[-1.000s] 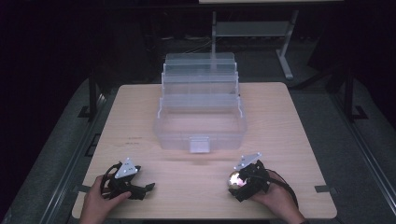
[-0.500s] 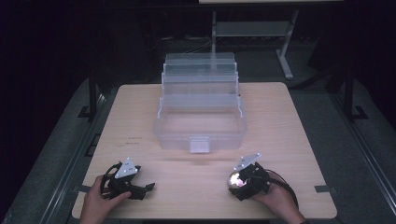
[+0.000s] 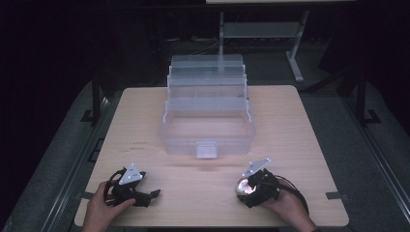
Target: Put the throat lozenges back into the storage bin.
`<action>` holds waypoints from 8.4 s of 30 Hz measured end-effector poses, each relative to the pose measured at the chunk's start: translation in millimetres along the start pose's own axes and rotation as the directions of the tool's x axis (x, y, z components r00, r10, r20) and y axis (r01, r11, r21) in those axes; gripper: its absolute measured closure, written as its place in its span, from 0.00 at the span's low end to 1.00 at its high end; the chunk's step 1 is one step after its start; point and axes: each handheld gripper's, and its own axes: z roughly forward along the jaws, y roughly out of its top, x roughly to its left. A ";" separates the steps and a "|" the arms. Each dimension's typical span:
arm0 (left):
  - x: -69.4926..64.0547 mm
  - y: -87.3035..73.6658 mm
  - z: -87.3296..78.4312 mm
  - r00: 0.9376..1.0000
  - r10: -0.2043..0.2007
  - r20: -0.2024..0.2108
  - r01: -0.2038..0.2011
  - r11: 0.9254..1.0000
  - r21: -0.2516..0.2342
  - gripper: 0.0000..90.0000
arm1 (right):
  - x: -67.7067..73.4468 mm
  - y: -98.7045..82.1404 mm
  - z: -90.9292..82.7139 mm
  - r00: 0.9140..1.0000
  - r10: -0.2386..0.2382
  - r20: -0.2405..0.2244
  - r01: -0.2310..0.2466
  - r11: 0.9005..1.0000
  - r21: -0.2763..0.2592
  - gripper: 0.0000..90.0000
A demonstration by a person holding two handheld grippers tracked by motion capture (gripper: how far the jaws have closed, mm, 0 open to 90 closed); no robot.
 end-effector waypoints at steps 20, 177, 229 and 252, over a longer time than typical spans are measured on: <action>0.3 0.1 0.0 1.000 0.003 -0.001 -0.003 1.000 0.001 0.12 | -1.1 2.5 -11.4 1.000 0.003 0.001 -0.003 1.000 -0.017 0.22; 0.3 0.2 -0.2 1.000 0.003 0.000 -0.003 1.000 0.003 0.12 | -95.9 104.8 -76.0 0.988 0.077 0.134 -0.060 0.990 -0.131 0.22; 0.4 0.2 -0.3 1.000 0.005 -0.001 -0.005 1.000 0.005 0.12 | -115.0 140.1 -30.5 0.987 0.098 0.126 -0.094 0.995 -0.035 0.21; 0.3 0.2 -0.2 1.000 0.003 0.000 -0.003 1.000 0.003 0.12 | -114.8 126.5 -54.3 0.983 0.112 0.145 -0.102 0.992 -0.078 0.20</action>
